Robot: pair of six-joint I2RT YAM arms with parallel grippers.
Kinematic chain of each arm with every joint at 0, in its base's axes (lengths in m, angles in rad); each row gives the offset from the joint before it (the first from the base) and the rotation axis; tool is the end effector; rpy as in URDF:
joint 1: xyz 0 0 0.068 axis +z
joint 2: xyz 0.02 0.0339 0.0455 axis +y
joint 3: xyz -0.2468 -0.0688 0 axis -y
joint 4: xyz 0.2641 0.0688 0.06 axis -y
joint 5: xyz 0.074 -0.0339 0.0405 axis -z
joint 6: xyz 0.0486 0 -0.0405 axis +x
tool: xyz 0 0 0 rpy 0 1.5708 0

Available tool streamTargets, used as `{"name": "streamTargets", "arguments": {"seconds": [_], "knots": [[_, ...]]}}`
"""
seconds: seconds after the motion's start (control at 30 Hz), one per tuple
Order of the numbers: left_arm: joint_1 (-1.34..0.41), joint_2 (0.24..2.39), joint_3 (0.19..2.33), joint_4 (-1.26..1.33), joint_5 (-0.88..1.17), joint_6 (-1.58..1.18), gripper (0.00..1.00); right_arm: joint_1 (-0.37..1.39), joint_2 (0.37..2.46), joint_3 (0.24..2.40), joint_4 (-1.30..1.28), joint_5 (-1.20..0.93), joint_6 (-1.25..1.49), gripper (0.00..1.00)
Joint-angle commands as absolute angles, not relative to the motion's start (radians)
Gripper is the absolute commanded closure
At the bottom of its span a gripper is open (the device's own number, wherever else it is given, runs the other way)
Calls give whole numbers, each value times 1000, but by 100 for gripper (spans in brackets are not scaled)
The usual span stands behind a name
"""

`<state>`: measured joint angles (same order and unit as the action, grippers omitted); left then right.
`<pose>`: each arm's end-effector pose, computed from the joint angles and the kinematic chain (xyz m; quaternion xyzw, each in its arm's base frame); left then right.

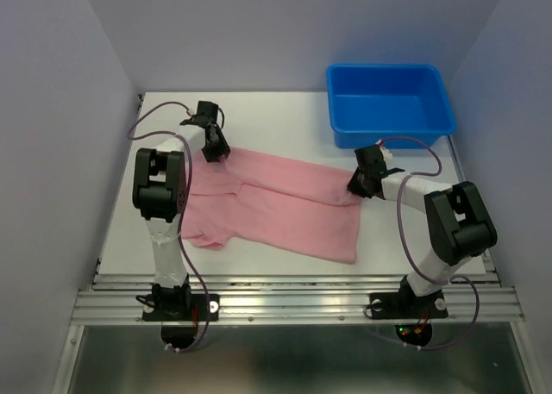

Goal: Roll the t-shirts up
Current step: Fold the T-shirt at the center of the board.

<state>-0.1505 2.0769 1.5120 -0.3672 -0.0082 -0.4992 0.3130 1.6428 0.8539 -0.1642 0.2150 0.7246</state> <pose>0.4627 -0.0698 0.1402 -0.1660 0.9348 -0.0965 0.2988 0.3236 0.0938 0.1155 0.2255 0.9205 0.0611 0.3131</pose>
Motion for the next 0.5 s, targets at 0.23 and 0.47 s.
{"name": "streamTargets", "arguments": {"seconds": [0.23, 0.47], "knots": [[-178, 2295, 1994, -528, -9, -408, 49, 244, 1717, 943, -224, 278, 637, 79], [-190, 2111, 1973, -549, -51, -353, 31, 244, 1527, 859, -250, 204, 621, 62]]}}
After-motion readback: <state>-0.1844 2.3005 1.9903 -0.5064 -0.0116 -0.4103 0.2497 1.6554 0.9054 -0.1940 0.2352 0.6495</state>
